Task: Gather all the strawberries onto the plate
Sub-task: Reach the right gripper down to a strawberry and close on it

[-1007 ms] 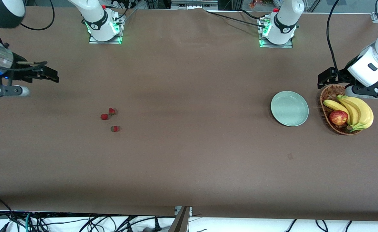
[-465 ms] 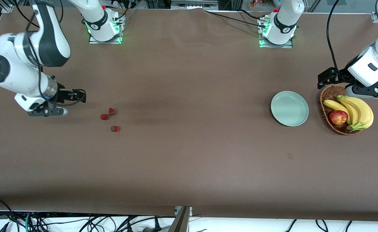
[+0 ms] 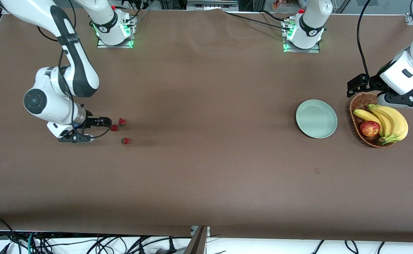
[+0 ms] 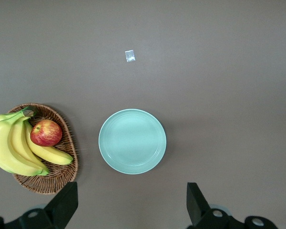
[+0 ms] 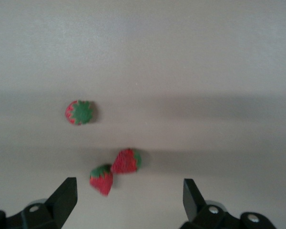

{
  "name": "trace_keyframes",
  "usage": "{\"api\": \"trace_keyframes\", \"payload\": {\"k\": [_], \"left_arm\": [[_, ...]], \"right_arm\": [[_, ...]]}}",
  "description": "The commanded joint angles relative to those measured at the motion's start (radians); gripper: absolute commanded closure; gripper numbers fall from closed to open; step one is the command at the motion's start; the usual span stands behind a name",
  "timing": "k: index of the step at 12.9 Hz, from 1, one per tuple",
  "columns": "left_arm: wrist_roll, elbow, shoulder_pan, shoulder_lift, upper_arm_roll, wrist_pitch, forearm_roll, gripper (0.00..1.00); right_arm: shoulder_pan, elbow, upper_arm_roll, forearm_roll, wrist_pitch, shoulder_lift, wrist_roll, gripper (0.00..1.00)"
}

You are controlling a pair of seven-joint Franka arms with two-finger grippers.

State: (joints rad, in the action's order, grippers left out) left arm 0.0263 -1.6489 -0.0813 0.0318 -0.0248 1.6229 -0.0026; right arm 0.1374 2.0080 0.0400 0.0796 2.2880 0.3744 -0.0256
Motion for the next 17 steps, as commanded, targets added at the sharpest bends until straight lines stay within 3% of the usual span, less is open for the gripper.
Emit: {"api": "trace_keyframes", "payload": {"k": [1, 4, 8, 13, 17], "left_arm": [[0.020, 0.023, -0.006, 0.007, -0.006, -0.012, -0.002, 0.00], [0.020, 0.023, -0.006, 0.007, -0.006, -0.012, -0.004, 0.00], [0.020, 0.023, -0.006, 0.007, -0.007, -0.012, -0.004, 0.00], [0.020, 0.023, -0.006, 0.007, -0.007, -0.012, -0.004, 0.00], [0.020, 0.023, -0.006, 0.007, -0.007, -0.012, -0.004, 0.00]], "right_arm": [[0.007, -0.002, 0.000, 0.020, 0.056, 0.044, 0.001, 0.03], [0.011, 0.000, 0.000, 0.020, 0.102, 0.087, 0.000, 0.08], [0.021, 0.089, -0.002, 0.020, 0.255, 0.113, -0.002, 0.13], [0.021, 0.109, -0.003, 0.022, 0.245, 0.110, -0.025, 0.33], [0.019, 0.109, -0.003, 0.038, 0.202, 0.100, -0.034, 0.36]]}}
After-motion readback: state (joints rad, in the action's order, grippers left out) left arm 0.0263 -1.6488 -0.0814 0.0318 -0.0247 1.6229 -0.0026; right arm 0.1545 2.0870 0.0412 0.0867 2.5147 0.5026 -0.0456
